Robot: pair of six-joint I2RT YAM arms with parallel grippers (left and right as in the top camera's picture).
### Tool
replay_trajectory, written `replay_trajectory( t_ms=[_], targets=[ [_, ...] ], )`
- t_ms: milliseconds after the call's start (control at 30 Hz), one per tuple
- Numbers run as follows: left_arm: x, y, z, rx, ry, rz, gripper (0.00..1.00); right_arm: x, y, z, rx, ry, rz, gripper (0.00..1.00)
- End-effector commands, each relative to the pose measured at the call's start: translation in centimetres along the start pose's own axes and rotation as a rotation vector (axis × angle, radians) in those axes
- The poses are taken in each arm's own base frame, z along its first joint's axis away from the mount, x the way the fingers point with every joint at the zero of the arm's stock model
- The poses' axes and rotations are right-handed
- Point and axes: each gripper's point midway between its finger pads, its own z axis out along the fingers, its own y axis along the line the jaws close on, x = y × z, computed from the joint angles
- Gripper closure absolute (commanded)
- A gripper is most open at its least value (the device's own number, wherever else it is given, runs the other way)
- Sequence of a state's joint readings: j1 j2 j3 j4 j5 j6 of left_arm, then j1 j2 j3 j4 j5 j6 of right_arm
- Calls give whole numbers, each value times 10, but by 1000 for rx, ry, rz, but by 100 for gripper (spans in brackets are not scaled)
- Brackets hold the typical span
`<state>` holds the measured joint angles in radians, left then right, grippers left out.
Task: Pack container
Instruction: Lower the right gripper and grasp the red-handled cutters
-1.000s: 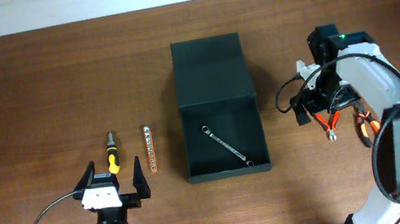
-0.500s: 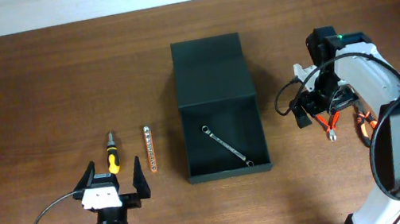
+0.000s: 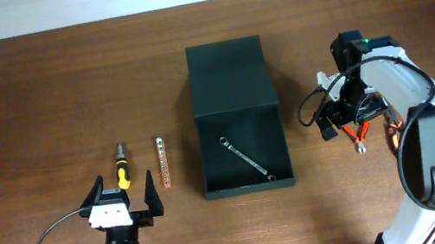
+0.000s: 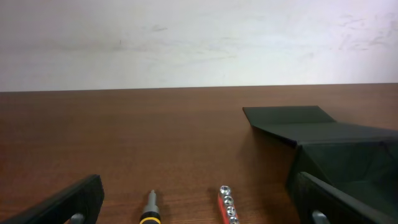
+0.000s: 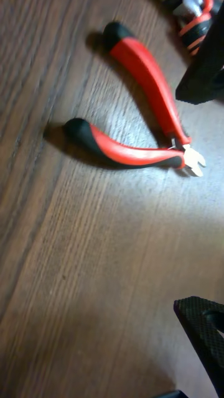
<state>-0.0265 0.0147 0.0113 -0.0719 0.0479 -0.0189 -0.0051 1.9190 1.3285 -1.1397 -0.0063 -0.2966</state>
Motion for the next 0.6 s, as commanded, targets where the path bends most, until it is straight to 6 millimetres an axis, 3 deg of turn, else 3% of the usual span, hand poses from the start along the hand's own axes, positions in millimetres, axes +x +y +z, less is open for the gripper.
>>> replay_trajectory(
  t_ms=[0,567],
  targets=[
    [1,1,0,-6,1,15,1,-1,3,9,-21,14,-13,1],
    [1,1,0,-6,1,15,1,-5,0,27,-19,45,-13,1]
  ],
)
